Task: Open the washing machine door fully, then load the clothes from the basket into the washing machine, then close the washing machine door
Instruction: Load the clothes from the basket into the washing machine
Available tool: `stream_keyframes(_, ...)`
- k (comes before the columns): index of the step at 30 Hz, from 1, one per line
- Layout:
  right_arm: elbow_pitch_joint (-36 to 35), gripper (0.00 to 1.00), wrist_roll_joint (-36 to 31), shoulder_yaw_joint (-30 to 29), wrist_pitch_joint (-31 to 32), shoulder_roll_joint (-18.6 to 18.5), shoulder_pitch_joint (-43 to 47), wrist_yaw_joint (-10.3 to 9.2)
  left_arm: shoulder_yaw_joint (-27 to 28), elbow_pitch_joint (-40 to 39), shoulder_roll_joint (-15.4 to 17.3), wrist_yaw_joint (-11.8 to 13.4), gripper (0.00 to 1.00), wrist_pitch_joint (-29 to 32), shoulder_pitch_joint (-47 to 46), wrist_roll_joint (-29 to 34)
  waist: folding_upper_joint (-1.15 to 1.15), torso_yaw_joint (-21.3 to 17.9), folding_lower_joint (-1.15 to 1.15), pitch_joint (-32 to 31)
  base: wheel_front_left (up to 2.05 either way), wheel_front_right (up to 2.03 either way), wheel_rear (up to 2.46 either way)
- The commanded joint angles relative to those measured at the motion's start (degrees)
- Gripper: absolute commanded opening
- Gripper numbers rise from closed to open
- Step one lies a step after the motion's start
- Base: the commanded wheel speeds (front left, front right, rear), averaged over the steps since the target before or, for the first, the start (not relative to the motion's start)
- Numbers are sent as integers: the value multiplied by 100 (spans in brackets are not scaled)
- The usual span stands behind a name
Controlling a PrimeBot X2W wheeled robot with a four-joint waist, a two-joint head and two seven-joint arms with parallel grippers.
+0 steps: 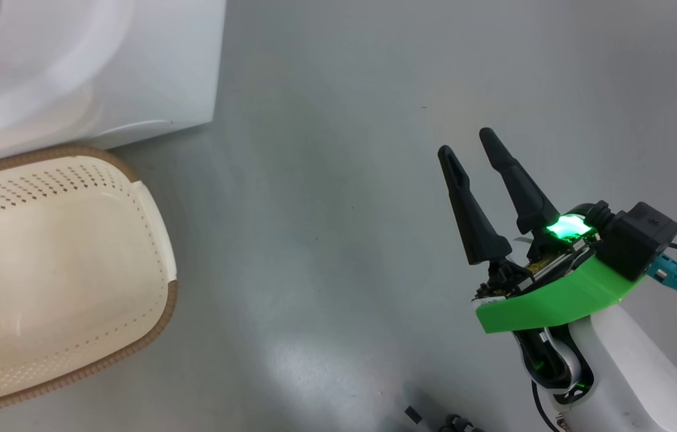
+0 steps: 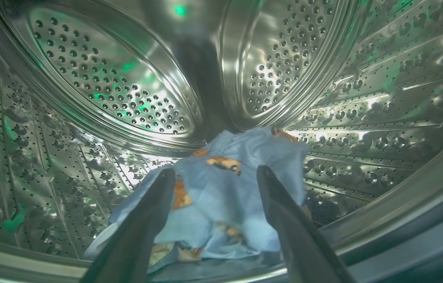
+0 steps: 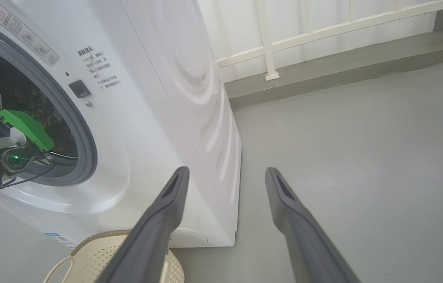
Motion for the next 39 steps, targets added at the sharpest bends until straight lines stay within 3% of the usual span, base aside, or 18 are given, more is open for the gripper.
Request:
stream_keyframes(1,-109,100,-74,52,-46,-18,41,42,11,-99,274,-25,100,-30,-47,15,0,14,0,-12,0,0,0)
stream_keyframes(7,-109,100,-76,29,-46,-44,27,42,90,-300,158,-63,100,-30,80,-134,0,70,0,-64,0,0,0)
stream_keyframes(19,-122,100,-92,-42,-46,-168,28,42,624,-1418,-188,-55,100,-30,998,-448,0,202,0,-242,0,0,0)
stream_keyframes(39,-76,100,-91,-132,-46,-405,201,42,1277,-2957,-916,-174,100,-30,2511,-160,0,544,0,-917,0,0,0)
